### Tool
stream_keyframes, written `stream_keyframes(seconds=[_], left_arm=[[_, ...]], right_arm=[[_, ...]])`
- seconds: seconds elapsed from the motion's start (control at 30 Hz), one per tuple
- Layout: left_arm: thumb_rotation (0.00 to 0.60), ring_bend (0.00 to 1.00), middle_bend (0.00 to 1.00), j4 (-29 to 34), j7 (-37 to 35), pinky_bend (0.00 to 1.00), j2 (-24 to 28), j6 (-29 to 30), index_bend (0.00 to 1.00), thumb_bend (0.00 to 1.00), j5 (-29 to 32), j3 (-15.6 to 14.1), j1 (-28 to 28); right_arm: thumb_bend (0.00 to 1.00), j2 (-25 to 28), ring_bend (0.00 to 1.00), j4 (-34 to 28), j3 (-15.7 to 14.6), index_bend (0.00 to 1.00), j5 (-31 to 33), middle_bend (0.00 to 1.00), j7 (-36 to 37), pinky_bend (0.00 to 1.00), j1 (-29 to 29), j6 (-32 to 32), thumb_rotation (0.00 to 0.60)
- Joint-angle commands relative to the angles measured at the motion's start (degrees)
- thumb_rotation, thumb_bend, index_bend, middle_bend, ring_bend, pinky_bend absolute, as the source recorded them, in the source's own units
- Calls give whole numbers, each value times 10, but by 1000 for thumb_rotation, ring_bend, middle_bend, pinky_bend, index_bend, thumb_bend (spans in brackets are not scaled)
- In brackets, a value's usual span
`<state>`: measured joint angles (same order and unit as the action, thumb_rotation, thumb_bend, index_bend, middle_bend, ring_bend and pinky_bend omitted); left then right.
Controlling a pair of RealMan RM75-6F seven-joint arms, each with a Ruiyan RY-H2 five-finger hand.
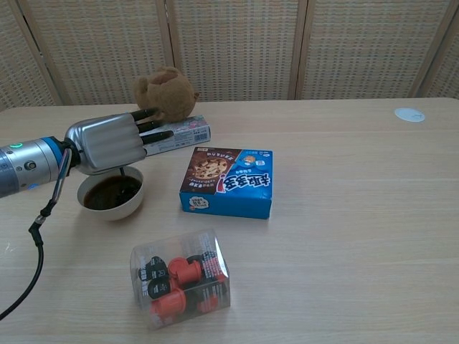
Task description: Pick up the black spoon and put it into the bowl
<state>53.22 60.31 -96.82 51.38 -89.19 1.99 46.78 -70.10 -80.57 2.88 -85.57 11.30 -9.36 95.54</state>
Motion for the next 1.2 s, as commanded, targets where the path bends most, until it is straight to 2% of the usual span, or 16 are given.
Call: stream_keyframes(seconds=[0.03,0.37,0.57,1.03,1.2], left_arm=[[600,0,0,-4,-4,0,3,2,599,457,2,-4,-4],[600,0,0,28,-21,0,36,20,598,456,-2,-20,-20],[600,0,0,43,-14,0,32,15,599,456,-6,-26,-16],[600,0,0,26,12,0,-3,3,599,456,15,0,5],[600,0,0,14,15,0,-1,4,598,456,20,-3,2]], right_arm=[[262,0,49,0,0,274,0,194,0,196,0,-1,600],[261,-2,49,2,0,274,-2,195,2,196,1,-2,600],[261,-2,49,4,1,274,-1,194,4,196,-1,0,600],[262,-1,49,5,2,274,4,194,7,196,-6,2,600],[262,-2,49,7,2,274,4,194,8,196,-6,1,600]])
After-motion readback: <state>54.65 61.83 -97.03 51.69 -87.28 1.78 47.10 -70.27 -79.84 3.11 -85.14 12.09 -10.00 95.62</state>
